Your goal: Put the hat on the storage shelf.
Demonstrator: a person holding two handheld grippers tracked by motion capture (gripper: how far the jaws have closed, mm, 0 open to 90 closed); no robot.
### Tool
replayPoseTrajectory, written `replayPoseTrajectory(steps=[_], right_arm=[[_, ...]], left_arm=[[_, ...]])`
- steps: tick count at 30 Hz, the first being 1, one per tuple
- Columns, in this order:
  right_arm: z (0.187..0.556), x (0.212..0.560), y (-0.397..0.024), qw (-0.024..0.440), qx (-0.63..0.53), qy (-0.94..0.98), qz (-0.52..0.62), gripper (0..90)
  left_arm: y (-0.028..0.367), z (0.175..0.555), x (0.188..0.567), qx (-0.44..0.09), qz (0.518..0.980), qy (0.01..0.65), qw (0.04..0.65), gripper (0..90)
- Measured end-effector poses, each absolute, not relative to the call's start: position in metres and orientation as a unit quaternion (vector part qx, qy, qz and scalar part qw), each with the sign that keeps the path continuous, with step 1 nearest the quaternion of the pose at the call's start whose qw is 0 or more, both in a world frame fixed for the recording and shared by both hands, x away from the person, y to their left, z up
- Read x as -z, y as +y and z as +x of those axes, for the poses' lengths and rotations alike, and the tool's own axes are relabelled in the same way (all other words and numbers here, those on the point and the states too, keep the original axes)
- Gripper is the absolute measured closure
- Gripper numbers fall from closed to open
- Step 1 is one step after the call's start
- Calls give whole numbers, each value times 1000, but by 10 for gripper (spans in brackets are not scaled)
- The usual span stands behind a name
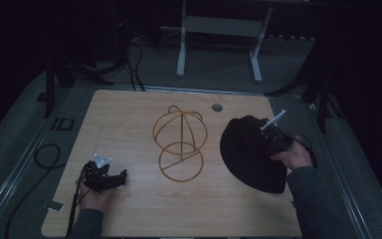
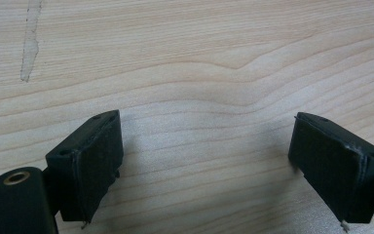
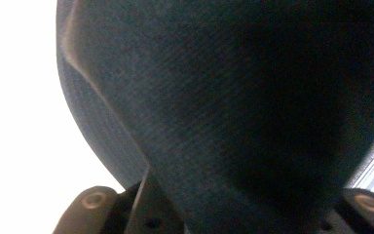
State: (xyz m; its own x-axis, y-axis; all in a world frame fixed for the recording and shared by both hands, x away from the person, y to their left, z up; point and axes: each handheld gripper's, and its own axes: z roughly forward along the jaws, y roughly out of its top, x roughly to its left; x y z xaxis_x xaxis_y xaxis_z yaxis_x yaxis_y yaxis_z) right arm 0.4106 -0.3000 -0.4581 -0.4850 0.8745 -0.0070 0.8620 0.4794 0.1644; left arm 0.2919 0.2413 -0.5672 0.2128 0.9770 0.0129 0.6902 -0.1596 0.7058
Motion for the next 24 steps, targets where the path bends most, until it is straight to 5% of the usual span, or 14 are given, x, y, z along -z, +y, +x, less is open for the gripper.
replayPoseTrajectory(steps=[24], right_arm=[[410, 427, -269, 78, -98, 879, 460, 874]], left_arm=[[241, 292, 567, -244, 721, 578, 294, 130]])
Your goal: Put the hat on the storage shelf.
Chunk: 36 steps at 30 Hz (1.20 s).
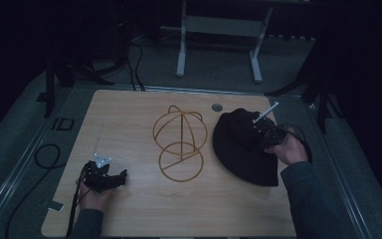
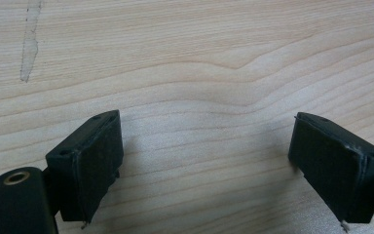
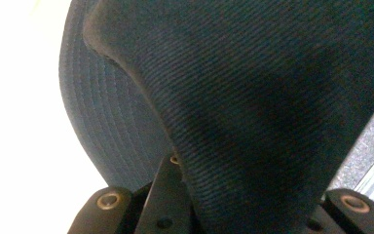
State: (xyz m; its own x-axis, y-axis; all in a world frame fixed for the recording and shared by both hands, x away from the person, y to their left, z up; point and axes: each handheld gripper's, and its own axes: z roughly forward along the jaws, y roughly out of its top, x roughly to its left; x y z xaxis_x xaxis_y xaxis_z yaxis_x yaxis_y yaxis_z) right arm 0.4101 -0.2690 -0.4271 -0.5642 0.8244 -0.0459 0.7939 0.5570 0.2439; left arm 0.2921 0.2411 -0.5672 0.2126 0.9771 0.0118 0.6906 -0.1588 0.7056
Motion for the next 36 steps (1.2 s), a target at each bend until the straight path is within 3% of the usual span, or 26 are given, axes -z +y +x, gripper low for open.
replayPoseTrajectory(steps=[17, 36], right_arm=[[412, 413, -246, 92, -105, 888, 437, 874], [410, 375, -241, 106, -125, 891, 423, 873]], left_arm=[[241, 292, 567, -243, 721, 578, 295, 130], [241, 292, 567, -244, 721, 577, 295, 130]])
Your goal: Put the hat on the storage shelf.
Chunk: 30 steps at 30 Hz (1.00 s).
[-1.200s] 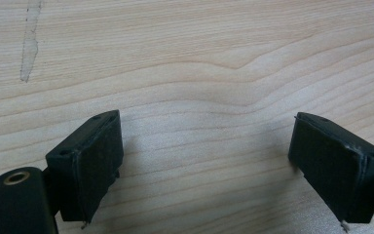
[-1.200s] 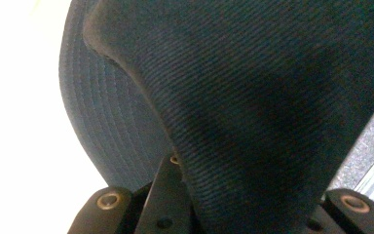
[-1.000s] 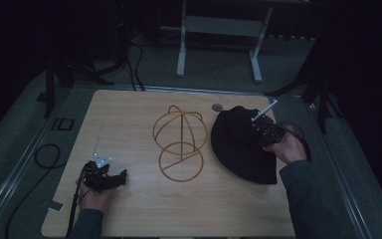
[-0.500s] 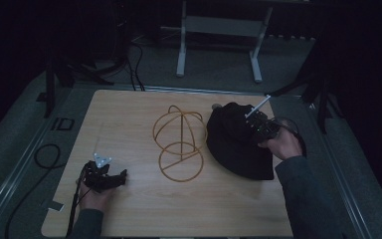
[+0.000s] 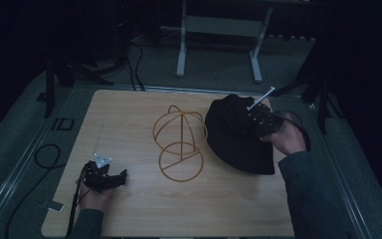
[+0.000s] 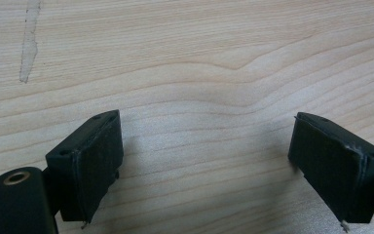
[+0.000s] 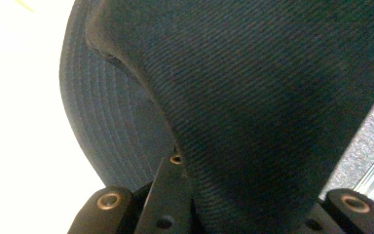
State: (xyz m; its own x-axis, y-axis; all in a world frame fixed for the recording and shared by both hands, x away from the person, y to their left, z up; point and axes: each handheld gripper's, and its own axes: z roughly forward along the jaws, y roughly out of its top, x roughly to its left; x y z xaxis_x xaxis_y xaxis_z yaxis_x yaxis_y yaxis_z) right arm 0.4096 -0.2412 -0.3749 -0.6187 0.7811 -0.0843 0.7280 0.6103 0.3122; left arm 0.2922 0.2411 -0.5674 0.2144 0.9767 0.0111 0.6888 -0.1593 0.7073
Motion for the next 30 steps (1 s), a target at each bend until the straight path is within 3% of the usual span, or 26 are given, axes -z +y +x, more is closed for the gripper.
replayPoseTrajectory(steps=[30], right_arm=[[403, 342, -245, 111, -166, 894, 402, 873]], left_arm=[[241, 293, 567, -243, 722, 577, 295, 130]])
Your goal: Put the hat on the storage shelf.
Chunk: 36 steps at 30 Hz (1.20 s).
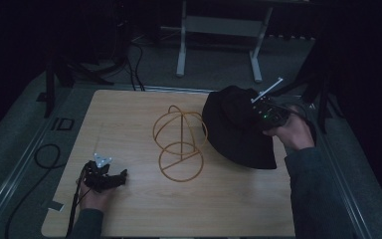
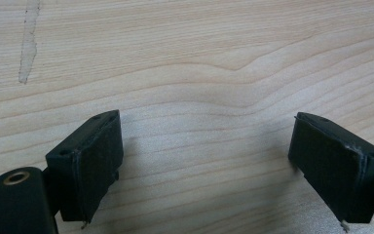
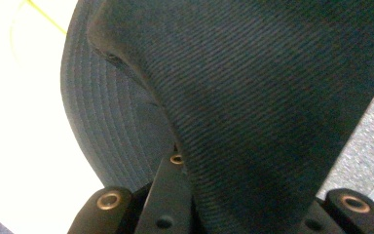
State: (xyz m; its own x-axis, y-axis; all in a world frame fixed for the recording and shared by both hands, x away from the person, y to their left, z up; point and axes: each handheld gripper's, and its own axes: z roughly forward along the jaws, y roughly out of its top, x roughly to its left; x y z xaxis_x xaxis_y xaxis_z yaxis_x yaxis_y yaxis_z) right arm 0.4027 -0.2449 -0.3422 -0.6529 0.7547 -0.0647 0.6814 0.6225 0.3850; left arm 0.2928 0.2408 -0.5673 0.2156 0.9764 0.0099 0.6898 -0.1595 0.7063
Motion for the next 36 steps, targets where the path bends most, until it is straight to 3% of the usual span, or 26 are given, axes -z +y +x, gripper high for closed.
replayPoseTrajectory(steps=[36], right_arm=[[391, 297, -261, 127, -217, 890, 380, 872]], left_arm=[[241, 293, 567, -243, 721, 577, 295, 130]])
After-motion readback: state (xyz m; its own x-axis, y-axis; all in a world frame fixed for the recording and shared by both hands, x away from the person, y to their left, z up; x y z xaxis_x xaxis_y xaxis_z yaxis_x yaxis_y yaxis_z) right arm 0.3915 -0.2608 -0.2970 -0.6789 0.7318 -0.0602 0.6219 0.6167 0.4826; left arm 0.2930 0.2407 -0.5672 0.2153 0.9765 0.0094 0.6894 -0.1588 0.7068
